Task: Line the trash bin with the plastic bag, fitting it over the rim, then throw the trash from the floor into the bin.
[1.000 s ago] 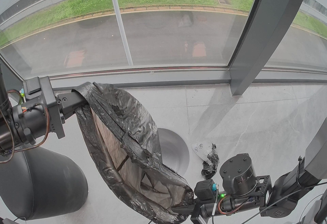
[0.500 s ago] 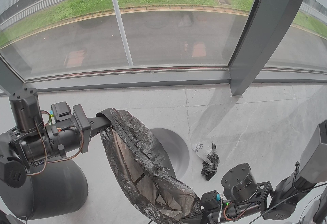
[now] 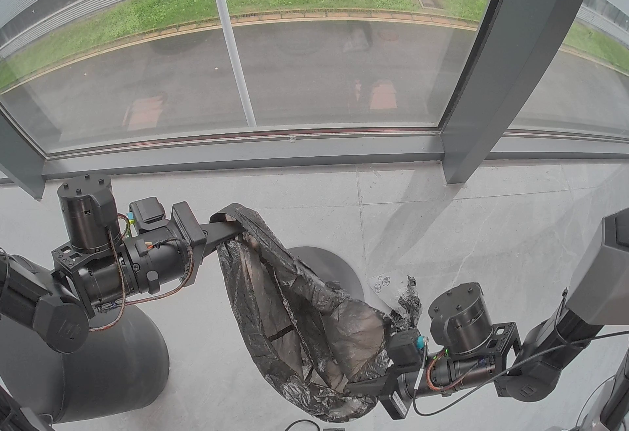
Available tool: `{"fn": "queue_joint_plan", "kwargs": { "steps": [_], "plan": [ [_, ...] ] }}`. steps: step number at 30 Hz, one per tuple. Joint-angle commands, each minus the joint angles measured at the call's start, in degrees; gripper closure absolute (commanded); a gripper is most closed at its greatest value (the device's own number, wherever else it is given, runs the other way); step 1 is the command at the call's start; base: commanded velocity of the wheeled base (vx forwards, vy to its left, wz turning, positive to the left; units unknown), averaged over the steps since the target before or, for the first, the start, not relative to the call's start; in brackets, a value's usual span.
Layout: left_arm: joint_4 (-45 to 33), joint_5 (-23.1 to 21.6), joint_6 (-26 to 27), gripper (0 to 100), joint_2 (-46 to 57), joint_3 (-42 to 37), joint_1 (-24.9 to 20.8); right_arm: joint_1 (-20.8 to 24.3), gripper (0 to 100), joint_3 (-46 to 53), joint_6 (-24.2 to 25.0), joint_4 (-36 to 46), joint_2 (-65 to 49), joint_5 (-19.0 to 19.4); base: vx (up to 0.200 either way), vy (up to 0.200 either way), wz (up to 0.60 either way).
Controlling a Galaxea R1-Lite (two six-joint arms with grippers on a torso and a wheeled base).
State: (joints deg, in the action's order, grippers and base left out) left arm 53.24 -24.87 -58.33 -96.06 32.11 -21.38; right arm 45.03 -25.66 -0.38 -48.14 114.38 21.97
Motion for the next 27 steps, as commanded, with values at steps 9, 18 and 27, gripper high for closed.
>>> {"fn": "queue_joint_plan", "kwargs": {
  "steps": [9, 18, 27],
  "plan": [
    [0.2, 0.0, 0.0, 100, -1.8, 4.2, -0.1, -3.1, 100, -12.0, 0.4, 0.0, 2.2, -2.5, 0.000, 0.000, 0.00],
    [0.2, -1.0, 0.1, 100, -2.3, 5.3, -0.2, -3.1, 100, -21.0, 0.6, 0.0, 8.3, -9.3, 0.000, 0.000, 0.00],
    [0.3, -1.0, 0.1, 100, -4.2, 5.2, -0.2, -3.1, 100, -24.8, 0.6, 0.2, 12.1, -10.8, 0.000, 0.000, 0.00]
  ]
}}
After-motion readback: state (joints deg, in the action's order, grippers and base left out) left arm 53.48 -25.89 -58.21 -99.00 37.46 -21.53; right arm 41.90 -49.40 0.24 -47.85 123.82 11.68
